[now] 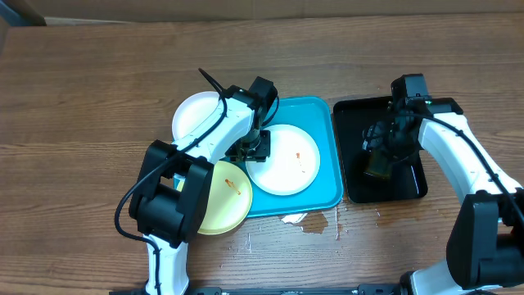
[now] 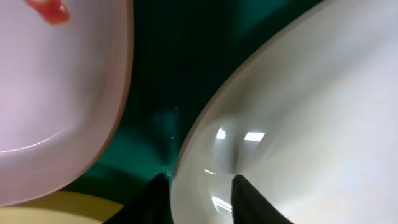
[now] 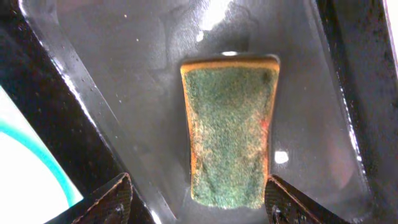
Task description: Clean dirty plates on tray and stack at the side
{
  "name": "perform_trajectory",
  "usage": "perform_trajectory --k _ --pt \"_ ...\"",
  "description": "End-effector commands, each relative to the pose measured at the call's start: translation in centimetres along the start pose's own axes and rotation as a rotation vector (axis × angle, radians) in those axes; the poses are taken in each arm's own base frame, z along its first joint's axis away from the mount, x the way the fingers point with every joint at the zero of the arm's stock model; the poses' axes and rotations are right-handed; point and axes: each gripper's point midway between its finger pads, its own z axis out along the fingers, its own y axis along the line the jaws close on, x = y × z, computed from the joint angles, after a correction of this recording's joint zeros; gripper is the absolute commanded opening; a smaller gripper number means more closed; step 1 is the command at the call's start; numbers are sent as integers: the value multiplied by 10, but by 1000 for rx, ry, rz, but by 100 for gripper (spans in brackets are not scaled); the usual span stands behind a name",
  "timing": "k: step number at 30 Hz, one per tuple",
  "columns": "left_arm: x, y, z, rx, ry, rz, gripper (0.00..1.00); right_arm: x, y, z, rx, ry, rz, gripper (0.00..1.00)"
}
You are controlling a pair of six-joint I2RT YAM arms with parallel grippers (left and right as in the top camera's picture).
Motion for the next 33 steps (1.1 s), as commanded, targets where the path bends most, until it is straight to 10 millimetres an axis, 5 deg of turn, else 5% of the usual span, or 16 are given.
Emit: perform_trajectory --k 1,10,14,16,19,21,26,31,33 --pt "-3 -2 7 5 -7 -16 33 3 -4 9 6 -3 3 70" --pt "-8 -5 6 16 -29 -16 39 9 -8 36 -10 -33 7 68" --pt "-8 -5 6 15 -28 -15 40 10 -10 44 -14 -50 6 59" --pt "-8 -5 6 16 -28 -15 41 13 -11 46 -10 -41 6 51" --pt "-8 -5 6 17 -30 -15 43 15 -12 46 -7 -31 3 17" --pt "-9 -6 6 22 -33 -15 43 13 -11 44 -10 -38 3 12" --pt "-12 -7 6 26 -43 -15 44 -3 -5 27 -21 -60 -18 16" --pt "-13 -8 6 28 -47 -15 48 -7 -3 14 -13 -51 -26 49" --pt "-13 -8 6 28 -47 -15 49 -5 -4 14 -6 -42 -25 52"
